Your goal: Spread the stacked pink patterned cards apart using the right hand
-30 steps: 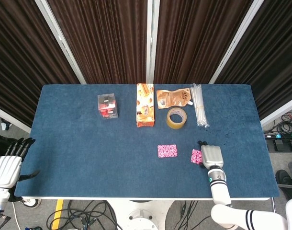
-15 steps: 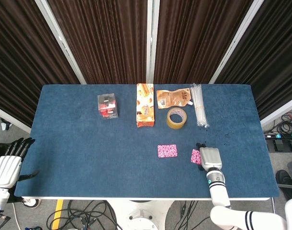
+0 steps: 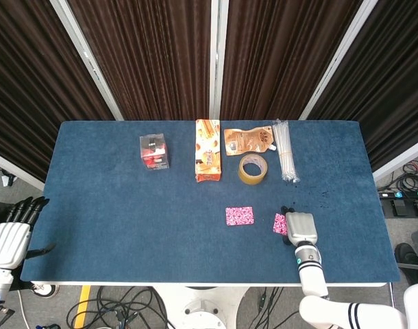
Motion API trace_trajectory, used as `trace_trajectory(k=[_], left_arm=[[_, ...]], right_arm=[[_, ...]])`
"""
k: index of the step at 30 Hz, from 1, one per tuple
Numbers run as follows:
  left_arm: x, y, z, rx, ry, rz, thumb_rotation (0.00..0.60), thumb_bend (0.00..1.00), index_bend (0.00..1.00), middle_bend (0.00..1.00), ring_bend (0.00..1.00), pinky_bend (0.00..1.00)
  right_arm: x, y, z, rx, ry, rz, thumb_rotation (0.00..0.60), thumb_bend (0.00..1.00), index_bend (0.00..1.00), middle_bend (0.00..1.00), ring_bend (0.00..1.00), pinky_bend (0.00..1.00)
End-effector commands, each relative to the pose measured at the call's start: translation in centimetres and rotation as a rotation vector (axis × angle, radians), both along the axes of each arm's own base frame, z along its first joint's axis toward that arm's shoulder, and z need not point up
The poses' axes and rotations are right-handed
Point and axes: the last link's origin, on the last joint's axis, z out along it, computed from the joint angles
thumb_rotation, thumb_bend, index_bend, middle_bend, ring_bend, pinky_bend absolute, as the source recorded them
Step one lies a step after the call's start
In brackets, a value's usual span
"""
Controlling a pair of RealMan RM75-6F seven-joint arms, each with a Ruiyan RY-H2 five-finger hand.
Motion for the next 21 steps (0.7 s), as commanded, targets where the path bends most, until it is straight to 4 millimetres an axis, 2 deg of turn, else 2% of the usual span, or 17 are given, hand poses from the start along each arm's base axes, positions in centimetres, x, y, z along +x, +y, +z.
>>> trace_trajectory(k=[1,21], left_arm=[[-0.03,-0.03,0.00,0.000,-0.001,0.000,0.600,0.00,0.10,0.07,0.00,0.10],[-0.11,-0.07,-0.12,-0.006,-0.003,0.001,0.600,0.00,0.10,0.07,0.00,0.10]], right_arm=[[-0.02,0.04,-0.05,-0.002,0.000,-0.001,0.600,0.17,0.20,0.27,0.68,0.77],[-0.07,0.14,-0.26,-0.012,-0.003,-0.007,0.600,0.19,0.31,0.33,0.68,0.77]])
